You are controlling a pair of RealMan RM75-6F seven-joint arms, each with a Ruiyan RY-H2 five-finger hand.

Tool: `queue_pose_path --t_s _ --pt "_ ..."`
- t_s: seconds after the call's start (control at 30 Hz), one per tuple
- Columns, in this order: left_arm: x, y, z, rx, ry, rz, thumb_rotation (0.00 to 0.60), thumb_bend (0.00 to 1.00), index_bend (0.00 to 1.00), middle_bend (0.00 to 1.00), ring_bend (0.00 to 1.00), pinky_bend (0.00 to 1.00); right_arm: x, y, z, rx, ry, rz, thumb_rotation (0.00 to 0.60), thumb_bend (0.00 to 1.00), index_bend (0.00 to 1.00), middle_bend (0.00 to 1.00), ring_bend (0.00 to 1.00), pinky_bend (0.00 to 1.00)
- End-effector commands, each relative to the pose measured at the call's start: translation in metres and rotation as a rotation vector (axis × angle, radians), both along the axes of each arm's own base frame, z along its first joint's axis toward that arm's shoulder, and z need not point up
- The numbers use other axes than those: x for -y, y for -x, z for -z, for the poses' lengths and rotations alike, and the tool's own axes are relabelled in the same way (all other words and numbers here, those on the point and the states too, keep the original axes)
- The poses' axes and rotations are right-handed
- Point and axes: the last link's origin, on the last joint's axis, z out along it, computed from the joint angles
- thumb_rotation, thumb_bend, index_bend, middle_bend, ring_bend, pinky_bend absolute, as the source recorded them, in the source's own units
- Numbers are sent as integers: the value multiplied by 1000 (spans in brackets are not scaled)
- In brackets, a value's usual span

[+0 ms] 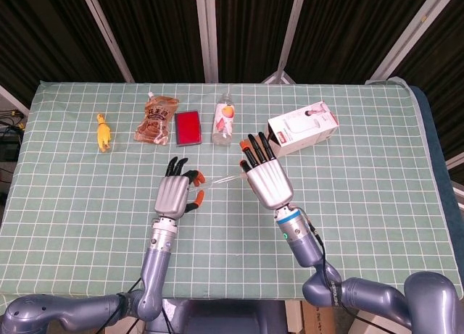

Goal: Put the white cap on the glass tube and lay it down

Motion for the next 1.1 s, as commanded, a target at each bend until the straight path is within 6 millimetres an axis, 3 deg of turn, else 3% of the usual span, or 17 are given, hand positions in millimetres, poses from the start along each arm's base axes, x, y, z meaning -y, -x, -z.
queue_pose_path --t_s 0.03,1.1 --pt "0 0 0 0 0 0 600 789 500 505 116 10 0 -1 0 2 0 0 600 396 614 205 15 0" --pt "1 -4 4 6 6 13 600 789 499 505 116 9 -5 -5 3 15 -12 9 600 396 614 205 15 0"
